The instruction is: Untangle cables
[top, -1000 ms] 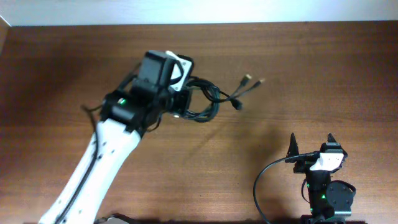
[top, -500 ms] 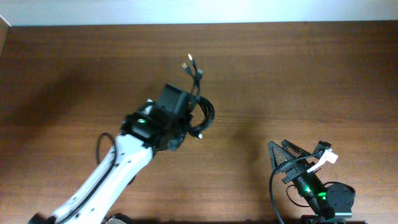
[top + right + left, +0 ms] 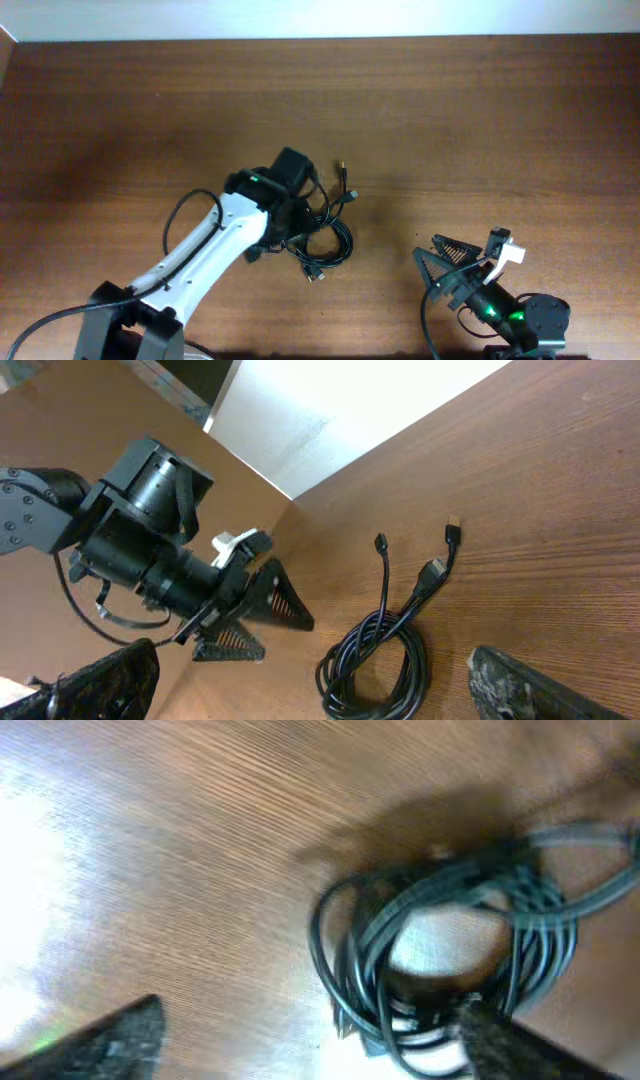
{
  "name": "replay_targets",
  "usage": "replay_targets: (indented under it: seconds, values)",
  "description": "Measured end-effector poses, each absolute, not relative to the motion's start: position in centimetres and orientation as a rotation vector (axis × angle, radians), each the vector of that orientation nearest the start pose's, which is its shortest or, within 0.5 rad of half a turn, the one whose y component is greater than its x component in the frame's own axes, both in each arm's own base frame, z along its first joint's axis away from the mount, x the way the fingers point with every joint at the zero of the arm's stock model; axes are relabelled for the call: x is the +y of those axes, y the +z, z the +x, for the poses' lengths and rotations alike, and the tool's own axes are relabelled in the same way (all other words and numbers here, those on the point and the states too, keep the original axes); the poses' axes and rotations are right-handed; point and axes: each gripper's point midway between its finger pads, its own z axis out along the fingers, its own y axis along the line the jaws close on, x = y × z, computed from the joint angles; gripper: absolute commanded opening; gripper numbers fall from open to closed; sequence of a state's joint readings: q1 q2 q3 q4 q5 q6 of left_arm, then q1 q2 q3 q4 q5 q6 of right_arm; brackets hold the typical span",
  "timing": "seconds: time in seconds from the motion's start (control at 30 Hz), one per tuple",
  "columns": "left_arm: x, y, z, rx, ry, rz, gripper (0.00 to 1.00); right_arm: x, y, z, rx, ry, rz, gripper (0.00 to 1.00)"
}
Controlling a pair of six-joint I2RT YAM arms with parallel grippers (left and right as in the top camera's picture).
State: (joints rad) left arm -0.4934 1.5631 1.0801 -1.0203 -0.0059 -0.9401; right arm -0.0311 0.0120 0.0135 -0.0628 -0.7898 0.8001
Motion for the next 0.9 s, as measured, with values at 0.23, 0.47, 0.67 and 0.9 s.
replay_targets:
  seconds: [0.23, 0.47, 0.67, 0.9]
  values:
    - [-13.1, 5.6, 23.7, 2.91, -0.154, -1.231, 0.72, 11.9, 13.3, 20.2, 1.921, 1.269, 0.172, 0.99]
    - [-14.7, 0.7, 23.6, 2.82, -0.424, -1.318, 0.0, 12.9, 9.7, 19.2, 2.114, 1.385, 0.275, 0.99]
    - [-14.0, 2.1, 24.6, 2.904, -0.469, -0.817, 0.0, 13.9, 12.8, 19.1, 2.009, 1.47, 0.126, 0.82]
    - [-17.0, 21.0, 25.7, 2.313, -0.767, 0.234, 0.0, 14.3, 20.2, 19.0, 2.027, 1.643, 0.303, 0.68]
